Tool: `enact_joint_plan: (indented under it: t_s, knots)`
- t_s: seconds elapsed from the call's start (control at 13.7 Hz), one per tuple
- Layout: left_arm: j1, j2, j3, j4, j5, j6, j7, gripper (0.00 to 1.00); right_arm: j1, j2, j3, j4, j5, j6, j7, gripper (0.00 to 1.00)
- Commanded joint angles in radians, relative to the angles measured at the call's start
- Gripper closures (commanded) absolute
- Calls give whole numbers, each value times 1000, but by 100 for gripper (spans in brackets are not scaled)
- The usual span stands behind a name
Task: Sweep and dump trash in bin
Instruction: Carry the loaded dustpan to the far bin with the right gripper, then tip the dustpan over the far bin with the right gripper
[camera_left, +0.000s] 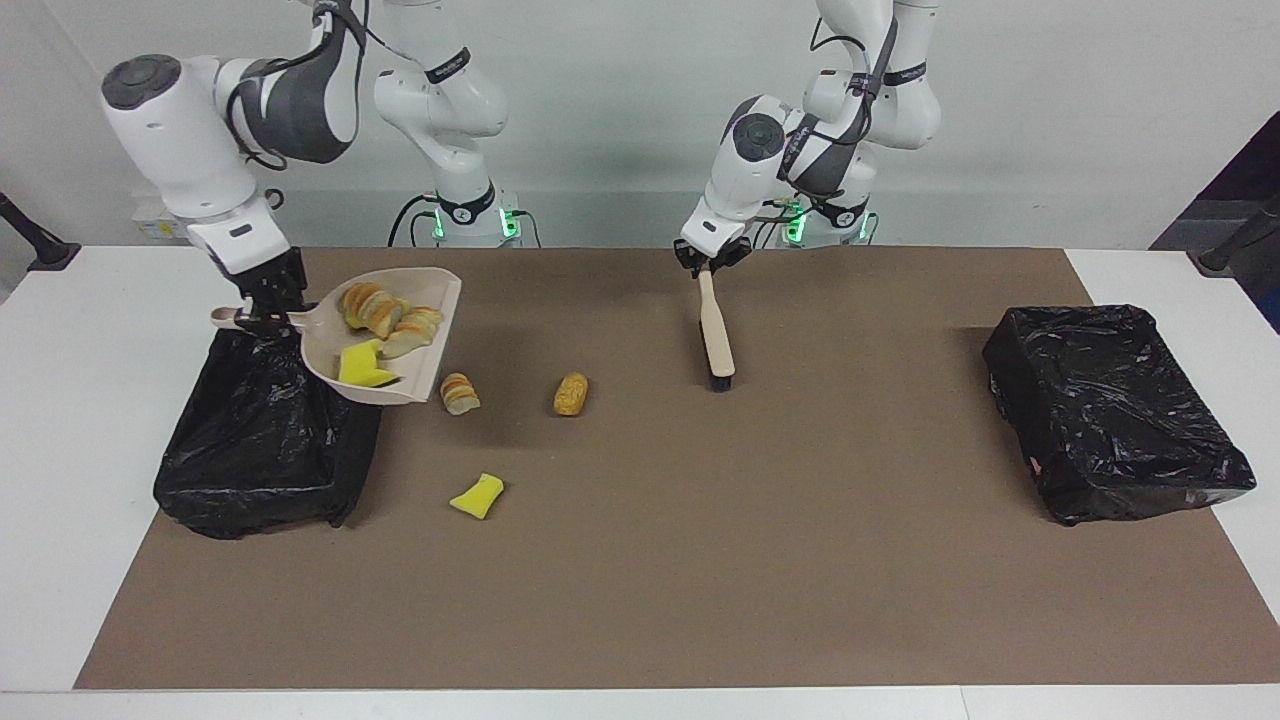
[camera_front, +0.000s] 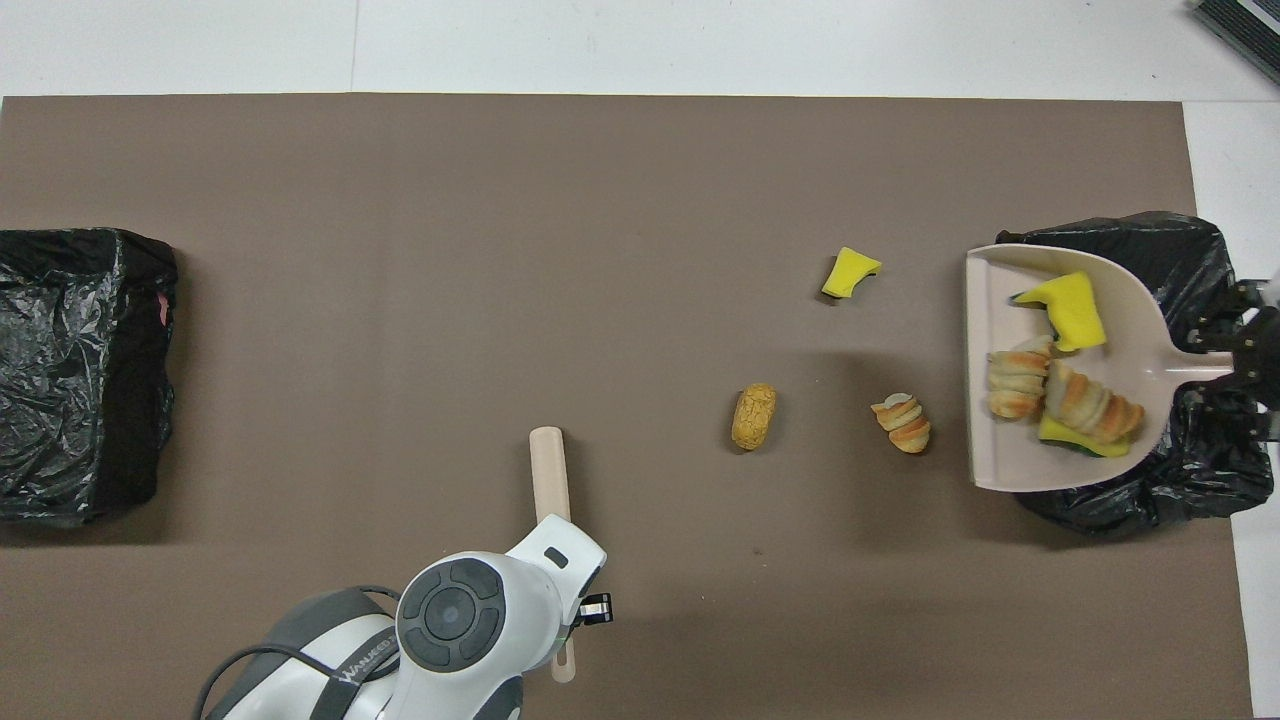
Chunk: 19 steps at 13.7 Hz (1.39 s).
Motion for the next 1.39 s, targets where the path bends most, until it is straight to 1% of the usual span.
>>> enact_joint_plan:
  t_s: [0.0, 0.07, 0.15, 0.22, 0.36, 0.51, 0.58, 0.66, 0.73, 0.8, 0.88, 0.95, 1.02, 1.17, 1.31]
  knots:
    - [-39, -7, 15, -34, 15, 51, -27, 89, -89, -10, 12, 10, -6, 8, -105, 100]
    - [-37, -7, 15, -35, 15, 50, -19, 81, -106, -8, 10, 15, -59, 13, -102, 100]
    - [-37, -7, 15, -40, 15, 50, -15, 67, -133, -5, 12, 22, -102, 29, -96, 100]
    - [-36, -8, 15, -41, 15, 48, -13, 48, -149, 2, 10, 31, -119, 42, -97, 100]
    - [-28, -7, 15, -41, 15, 42, -13, 29, -173, 15, 6, 56, -199, 48, -78, 100]
    - [-19, -5, 18, -37, 15, 36, -12, 0, -193, 41, 6, 97, -288, 51, -53, 100]
    - [-2, -5, 23, -31, 16, 33, -10, 0, -192, 50, 9, 110, -334, 69, -29, 100]
    - [41, -11, 23, -16, 18, 24, -4, 0, -178, 50, 10, 110, -375, 82, 13, 100]
    - [81, -16, 23, 18, 48, 1, 7, 0, -164, 50, 12, 107, -438, 82, 65, 100]
    - [121, -13, 21, 50, 93, -21, 19, 0, -128, 50, 12, 101, -520, 82, 117, 100]
    - [166, -13, 21, 73, 124, -30, 58, 0, -92, 50, 12, 93, -623, 79, 161, 100]
    - [208, -16, 21, 95, 127, -38, 121, 0, -51, 47, 12, 87, -695, 65, 203, 100]
    - [251, -19, 23, 113, 127, -56, 190, 0, -28, 43, 12, 79, -739, 65, 232, 100]
    - [334, -19, 24, 158, 131, -111, 314, 0, -22, 42, 13, 74, -808, 66, 245, 100]
    - [417, -17, 21, 236, 196, -200, 405, 0, 7, 39, 15, 68, -889, 66, 307, 100]
